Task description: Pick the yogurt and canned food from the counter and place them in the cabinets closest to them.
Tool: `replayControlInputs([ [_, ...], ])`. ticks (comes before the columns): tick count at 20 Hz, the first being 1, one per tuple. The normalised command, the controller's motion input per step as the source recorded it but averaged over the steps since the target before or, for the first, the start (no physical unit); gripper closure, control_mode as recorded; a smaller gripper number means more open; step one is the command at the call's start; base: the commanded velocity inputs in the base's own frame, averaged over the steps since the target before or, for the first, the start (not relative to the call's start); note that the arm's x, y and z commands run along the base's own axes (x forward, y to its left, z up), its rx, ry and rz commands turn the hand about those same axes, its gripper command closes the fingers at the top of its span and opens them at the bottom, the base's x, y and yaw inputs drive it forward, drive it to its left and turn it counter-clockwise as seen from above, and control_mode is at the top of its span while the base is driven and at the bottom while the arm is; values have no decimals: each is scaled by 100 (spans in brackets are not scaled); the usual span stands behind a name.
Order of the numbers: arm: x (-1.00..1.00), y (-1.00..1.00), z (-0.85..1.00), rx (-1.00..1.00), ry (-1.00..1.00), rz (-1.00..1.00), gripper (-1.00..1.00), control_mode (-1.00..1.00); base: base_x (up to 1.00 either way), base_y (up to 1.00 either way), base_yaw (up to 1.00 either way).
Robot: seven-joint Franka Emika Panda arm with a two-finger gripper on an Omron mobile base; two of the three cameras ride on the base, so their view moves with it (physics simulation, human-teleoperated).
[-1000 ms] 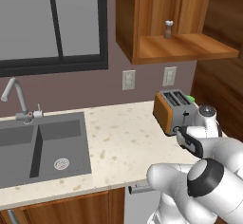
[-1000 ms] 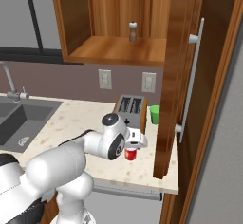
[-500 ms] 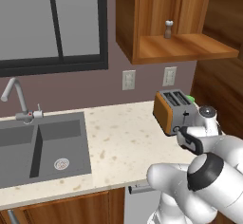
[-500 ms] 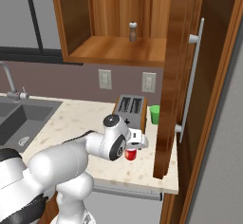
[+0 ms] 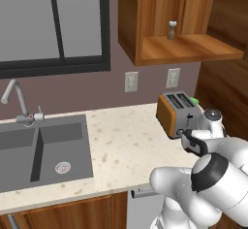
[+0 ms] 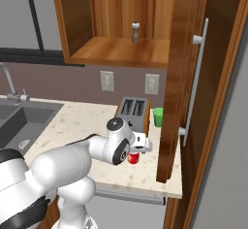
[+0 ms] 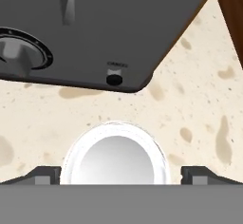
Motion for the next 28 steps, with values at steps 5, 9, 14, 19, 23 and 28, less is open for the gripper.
replayControlInputs([
  [5, 0, 0, -11, 0, 0, 0, -100, -100, 0, 0, 0],
  [9, 3, 0, -7, 0, 0, 0, -100, -100, 0, 0, 0],
  [14, 2, 0, -1, 0, 0, 0, -100, -100, 0, 0, 0],
  [19, 1, 0, 0, 0, 0, 0, -100, -100, 0, 0, 0],
  [23, 0, 0, 0, 0, 0, 0, 100, -100, 0, 0, 0],
  [28, 0, 0, 0, 0, 0, 0, 100, -100, 0, 0, 0],
])
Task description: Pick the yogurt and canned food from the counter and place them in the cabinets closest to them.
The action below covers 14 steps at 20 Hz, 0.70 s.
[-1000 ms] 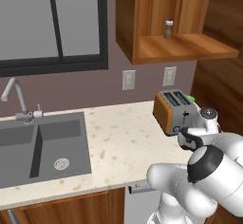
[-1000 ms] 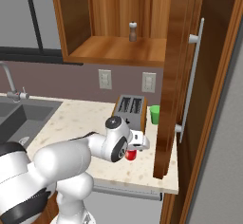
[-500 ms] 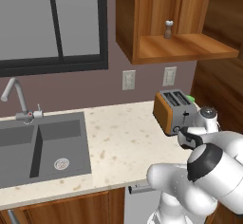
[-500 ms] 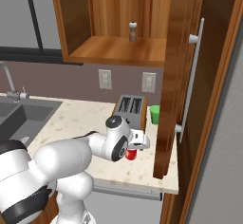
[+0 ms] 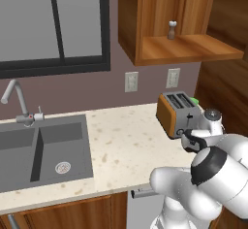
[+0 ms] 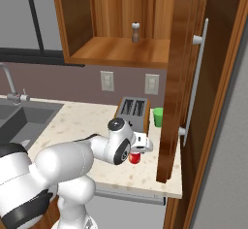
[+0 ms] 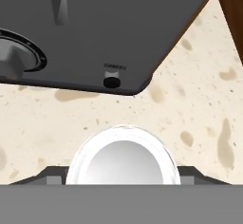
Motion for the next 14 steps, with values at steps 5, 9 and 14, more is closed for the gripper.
replayControlInputs([
  [5, 0, 0, 0, 0, 0, 0, 100, -100, 0, 0, 0],
  [9, 0, 0, 15, 0, -1, 0, 100, -100, 0, 0, 0],
  [14, 0, 0, 36, 2, -1, 0, 100, -100, 0, 0, 0],
])
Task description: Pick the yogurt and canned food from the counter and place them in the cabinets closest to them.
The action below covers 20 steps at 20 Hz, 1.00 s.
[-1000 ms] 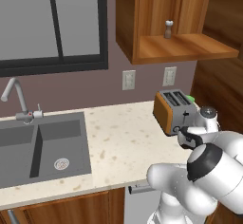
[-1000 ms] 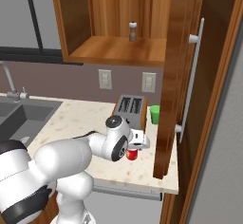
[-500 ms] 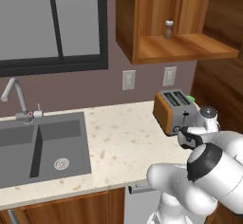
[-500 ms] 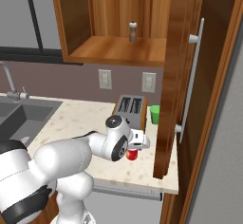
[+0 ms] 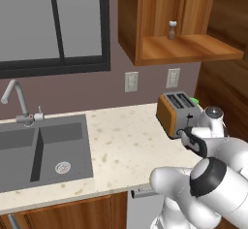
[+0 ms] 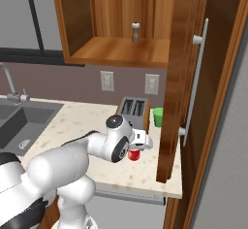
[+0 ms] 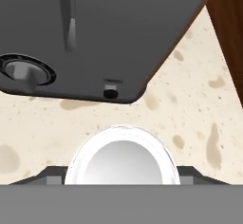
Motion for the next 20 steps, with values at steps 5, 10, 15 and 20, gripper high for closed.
replayControlInputs([
  [5, 0, 0, 45, 3, 0, 0, 100, -100, 0, 0, 0],
  [10, -1, 0, 52, 5, 3, 0, 100, -100, 0, 0, 0],
  [15, -12, 0, 56, 5, 1, 0, 100, -100, 0, 0, 0],
  [20, -22, 0, 58, 4, 0, 0, 100, -100, 0, 0, 0],
])
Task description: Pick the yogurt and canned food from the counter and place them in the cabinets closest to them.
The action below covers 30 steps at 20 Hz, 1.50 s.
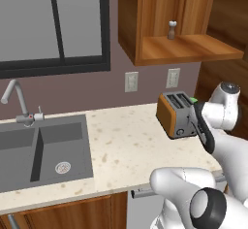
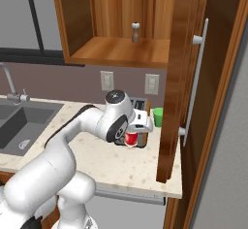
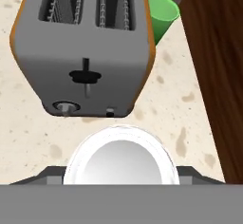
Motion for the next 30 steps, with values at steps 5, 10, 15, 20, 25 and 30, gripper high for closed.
replayControlInputs([
  [5, -32, 0, 57, 2, 0, 0, 100, -100, 0, 0, 0],
  [10, -44, 0, 53, 0, -3, 0, 100, -100, 0, 0, 0],
  [15, -40, 3, 55, 0, -3, 0, 100, -100, 0, 0, 0],
  [20, -31, 16, 64, 0, -2, 0, 100, -100, 0, 0, 0],
  [25, -31, 23, 68, 0, -1, 0, 100, -100, 0, 0, 0],
  [30, -40, 19, 67, 0, -3, 0, 100, -100, 0, 0, 0],
])
